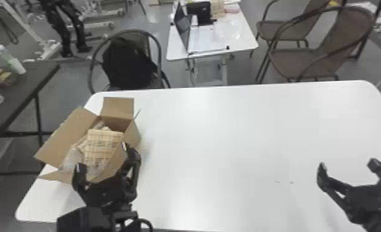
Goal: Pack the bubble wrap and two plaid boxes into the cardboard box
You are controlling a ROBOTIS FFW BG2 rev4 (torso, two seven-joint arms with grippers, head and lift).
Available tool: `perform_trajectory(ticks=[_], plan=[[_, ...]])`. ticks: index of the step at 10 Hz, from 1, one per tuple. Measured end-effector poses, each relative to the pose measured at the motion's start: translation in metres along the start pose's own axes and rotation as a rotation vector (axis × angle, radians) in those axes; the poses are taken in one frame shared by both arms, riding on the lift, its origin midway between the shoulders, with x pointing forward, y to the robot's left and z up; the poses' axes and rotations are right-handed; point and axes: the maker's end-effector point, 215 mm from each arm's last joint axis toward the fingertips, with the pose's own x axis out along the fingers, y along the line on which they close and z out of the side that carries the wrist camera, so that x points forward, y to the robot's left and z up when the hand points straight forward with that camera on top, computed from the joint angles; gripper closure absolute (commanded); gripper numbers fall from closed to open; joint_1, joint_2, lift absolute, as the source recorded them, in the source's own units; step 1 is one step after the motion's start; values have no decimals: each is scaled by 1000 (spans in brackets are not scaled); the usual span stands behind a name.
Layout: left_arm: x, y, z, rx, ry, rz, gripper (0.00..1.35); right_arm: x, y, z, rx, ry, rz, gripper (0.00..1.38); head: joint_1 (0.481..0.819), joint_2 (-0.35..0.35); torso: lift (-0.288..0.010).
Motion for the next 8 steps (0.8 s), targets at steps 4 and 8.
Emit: perform_trajectory(ticks=[4,8], plan=[[-71,5,-75,118,389,-128,90,-28,9,-19,13,92,31,182,695,108,-109],[-88,16,-64,171,390,-92,87,-71,20,-46,36,187,53,182,695,129,-109]])
